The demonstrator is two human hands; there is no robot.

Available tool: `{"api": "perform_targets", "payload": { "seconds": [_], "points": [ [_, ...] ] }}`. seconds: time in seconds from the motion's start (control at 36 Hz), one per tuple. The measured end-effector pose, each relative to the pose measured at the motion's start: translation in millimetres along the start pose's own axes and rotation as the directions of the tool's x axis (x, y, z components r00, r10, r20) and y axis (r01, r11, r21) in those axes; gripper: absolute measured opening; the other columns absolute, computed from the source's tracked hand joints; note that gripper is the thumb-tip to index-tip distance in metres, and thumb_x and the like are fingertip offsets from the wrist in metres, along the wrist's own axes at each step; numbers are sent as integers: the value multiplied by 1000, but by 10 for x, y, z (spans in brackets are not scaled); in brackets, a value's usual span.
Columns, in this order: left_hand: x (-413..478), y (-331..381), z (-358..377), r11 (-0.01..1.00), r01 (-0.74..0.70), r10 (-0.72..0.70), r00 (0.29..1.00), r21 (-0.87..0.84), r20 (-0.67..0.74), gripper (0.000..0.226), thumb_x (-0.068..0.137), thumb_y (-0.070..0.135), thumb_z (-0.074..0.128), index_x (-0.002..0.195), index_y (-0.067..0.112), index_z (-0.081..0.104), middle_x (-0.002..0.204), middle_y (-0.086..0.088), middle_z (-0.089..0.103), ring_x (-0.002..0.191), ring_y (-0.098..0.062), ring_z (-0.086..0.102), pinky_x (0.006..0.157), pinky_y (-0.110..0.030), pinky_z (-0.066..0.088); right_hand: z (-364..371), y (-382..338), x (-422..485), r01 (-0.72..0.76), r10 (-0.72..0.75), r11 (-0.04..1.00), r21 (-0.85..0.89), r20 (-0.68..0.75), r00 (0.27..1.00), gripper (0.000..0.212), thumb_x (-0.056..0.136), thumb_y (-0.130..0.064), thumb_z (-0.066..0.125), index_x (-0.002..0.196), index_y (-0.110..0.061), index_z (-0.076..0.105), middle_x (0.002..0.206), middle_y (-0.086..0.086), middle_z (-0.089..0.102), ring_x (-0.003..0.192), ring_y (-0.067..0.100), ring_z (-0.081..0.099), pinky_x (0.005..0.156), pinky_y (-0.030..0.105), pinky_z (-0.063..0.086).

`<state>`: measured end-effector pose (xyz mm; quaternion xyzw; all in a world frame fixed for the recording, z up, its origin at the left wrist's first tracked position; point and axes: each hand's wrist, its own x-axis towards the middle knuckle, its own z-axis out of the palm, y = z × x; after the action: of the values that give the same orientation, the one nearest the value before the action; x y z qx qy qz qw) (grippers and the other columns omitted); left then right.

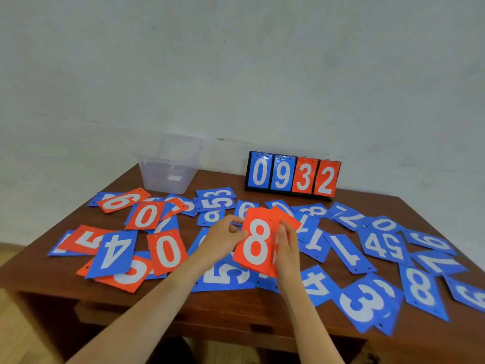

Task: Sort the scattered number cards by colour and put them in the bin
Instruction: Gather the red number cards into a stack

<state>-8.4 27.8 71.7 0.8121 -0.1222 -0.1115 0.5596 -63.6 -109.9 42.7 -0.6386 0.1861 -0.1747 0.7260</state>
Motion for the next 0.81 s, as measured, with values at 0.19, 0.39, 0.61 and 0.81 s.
{"api": "perform_targets", "payload": {
  "seconds": [0.19,0.39,0.61,0.81],
  "points": [
    [-147,-159,-6,991,-52,60,996,123,-61,34,88,31,64,117,22,49,88,7,58,80,-3,56,64,-15,43,19,121,-70,64,-61,996,-55,65,996,55,89,-22,65,132,-40,36,122,-4,48,99,17,60,69,33,59],
    [-127,-632,-433,851,45,85,972,523,-221,51,91,36,58,134,13,44,134,-6,43,123,-20,44,99,-29,40,107,231,-44,5,-3,999,-34,65,998,53,90,-23,62,131,-42,34,127,-2,47,107,24,58,78,44,58],
    [-56,-952,-675,535,266,-229,959,802,-166,77,90,61,43,146,11,25,155,-10,20,143,-26,19,115,-46,17,160,328,-22,-15,17,999,-37,51,999,52,90,-23,63,131,-41,35,127,-3,46,106,23,58,75,40,59],
    [-20,-933,-745,516,213,-235,967,830,-102,78,83,66,49,141,15,37,151,-6,33,136,-23,33,114,-45,19,182,360,-25,-17,19,999,-48,40,999,51,90,-24,63,129,-42,36,129,-5,46,105,20,59,72,37,59]
  ]
}}
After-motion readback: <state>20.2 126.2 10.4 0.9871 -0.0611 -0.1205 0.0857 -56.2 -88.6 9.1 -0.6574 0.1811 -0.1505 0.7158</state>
